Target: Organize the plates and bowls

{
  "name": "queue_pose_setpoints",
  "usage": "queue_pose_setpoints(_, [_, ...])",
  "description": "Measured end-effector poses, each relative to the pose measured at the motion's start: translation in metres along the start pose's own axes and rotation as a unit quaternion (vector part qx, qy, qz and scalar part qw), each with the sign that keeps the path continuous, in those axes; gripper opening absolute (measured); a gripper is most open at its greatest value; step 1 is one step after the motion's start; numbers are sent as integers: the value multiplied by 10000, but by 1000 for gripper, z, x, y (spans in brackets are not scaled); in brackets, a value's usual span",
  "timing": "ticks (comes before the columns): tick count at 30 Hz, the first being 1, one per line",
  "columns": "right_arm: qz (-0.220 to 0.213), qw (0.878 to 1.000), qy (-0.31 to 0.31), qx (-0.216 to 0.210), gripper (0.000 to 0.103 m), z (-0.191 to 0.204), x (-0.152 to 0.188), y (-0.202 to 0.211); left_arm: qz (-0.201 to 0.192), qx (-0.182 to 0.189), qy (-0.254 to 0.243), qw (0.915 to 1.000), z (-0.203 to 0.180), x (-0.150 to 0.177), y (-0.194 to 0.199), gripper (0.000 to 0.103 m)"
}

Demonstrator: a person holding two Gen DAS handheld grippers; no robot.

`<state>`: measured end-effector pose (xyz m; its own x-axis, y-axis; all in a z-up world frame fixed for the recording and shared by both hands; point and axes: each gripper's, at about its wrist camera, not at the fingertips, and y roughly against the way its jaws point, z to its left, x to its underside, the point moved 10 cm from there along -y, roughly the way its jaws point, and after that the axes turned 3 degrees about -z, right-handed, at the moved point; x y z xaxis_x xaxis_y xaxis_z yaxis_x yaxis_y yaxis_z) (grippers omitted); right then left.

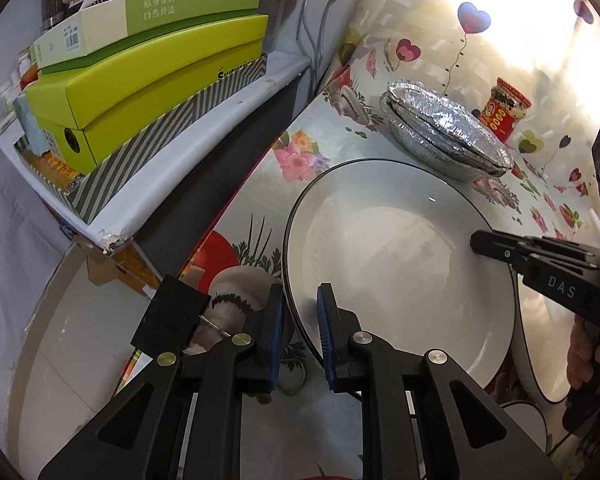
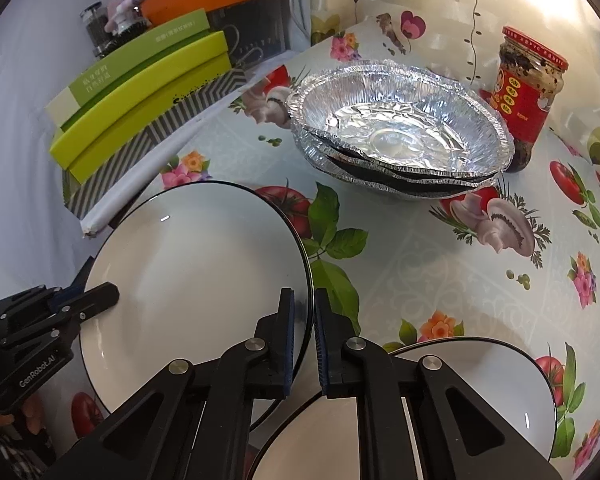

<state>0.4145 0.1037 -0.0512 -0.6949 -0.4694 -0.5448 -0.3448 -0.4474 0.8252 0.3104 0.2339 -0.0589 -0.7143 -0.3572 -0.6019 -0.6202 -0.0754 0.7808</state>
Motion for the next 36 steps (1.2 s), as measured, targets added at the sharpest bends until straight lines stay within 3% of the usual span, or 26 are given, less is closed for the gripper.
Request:
queue_pose_setpoints(20, [-80,9994,-296,-141,10,13,3,28,-170,-57,71,9998,3,-8,27,17])
queue_pose_setpoints(36, [-300,9988,-304,-235,10,25,15,82,-424,50,12,9991,-7,-7,73,17])
